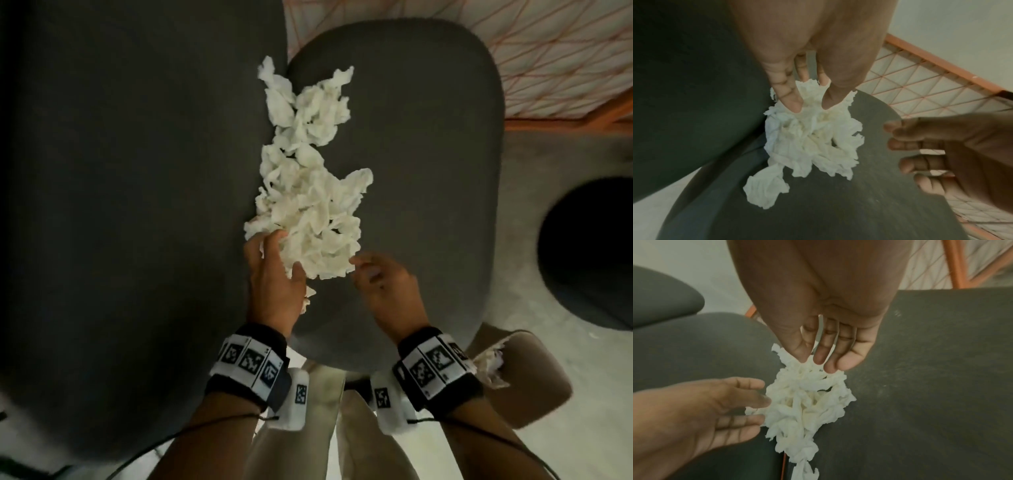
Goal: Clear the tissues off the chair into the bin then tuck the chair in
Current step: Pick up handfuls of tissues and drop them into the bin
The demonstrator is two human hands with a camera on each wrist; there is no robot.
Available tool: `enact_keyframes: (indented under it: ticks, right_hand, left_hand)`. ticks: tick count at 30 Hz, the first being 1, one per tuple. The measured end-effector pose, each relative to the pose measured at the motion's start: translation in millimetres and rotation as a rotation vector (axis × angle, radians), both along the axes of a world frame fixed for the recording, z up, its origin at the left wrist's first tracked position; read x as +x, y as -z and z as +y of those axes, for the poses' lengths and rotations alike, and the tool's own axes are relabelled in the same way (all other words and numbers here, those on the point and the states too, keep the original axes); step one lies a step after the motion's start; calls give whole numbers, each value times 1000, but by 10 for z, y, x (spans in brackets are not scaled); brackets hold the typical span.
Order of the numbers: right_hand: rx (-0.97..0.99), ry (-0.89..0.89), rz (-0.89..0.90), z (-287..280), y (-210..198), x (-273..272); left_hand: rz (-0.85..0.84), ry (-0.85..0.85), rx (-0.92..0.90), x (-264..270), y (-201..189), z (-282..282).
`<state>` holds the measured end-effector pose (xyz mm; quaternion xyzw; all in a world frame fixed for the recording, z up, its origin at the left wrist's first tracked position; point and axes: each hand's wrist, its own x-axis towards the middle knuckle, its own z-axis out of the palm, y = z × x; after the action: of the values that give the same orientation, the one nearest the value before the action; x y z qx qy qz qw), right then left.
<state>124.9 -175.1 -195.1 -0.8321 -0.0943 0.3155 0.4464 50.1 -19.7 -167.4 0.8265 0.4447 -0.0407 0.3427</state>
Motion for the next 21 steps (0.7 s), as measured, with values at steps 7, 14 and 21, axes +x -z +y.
enact_keyframes:
  ticks: [7, 14, 21]
  right_hand:
    - [-260, -222, -66, 654, 142, 226]
    - [-387, -259, -26, 769, 165, 378]
    - [-183, 123, 121, 536, -70, 623]
  left_hand:
    - [-7, -3, 23, 154, 178, 312]
    - [-97, -21, 26, 185, -112, 392]
    - [-163, -221, -42, 391, -416, 404]
